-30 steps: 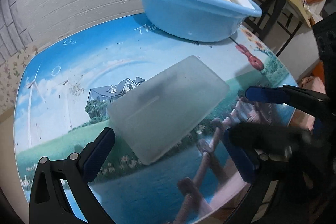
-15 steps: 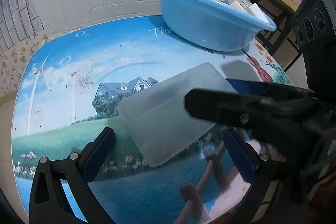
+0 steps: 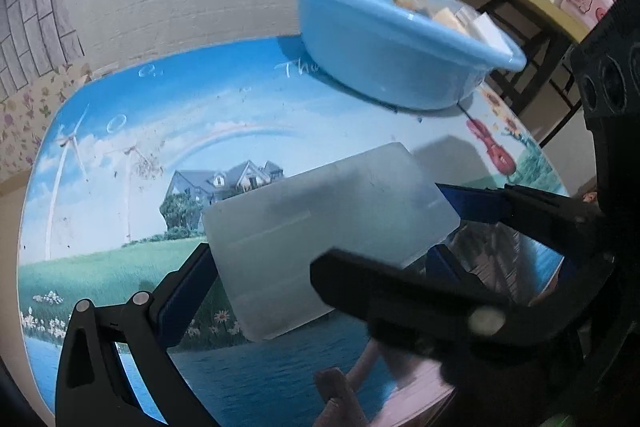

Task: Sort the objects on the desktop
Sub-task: 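Lift the clear box with both tools and carry it over the basin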

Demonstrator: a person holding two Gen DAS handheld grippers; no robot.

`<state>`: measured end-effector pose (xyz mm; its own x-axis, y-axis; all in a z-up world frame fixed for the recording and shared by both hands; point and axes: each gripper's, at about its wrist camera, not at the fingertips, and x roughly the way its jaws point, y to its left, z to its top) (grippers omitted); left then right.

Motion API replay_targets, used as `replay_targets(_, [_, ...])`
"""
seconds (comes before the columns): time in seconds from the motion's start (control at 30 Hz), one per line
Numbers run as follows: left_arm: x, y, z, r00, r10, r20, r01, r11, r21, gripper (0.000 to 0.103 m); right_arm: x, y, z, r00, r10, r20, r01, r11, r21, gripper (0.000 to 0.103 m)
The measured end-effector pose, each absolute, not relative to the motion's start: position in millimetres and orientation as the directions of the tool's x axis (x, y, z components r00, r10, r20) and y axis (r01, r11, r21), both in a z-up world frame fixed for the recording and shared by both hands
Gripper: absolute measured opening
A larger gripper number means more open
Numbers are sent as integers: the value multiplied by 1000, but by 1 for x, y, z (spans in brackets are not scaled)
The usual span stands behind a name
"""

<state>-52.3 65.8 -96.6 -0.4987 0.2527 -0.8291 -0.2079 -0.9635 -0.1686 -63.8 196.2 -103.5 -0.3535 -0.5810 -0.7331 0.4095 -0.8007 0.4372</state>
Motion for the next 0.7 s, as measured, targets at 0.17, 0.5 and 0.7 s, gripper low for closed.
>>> replay_targets(0.17, [-51, 73, -82, -529, 246, -812, -222, -964, -148, 103, -59, 201, -88, -386, -586, -713, 415, -800, 433, 93])
replay_targets(0.5, [-55, 92, -37, -601, 256, -757, -276, -956, -105, 103, -53, 221, -42, -493, -575, -653, 439, -812, 384, 93])
replay_targets(0.7, [-58, 107, -21, -626, 248, -740, -308, -950, -58, 103, -54, 238, -27, -526, -581, -621, 433, -811, 393, 93])
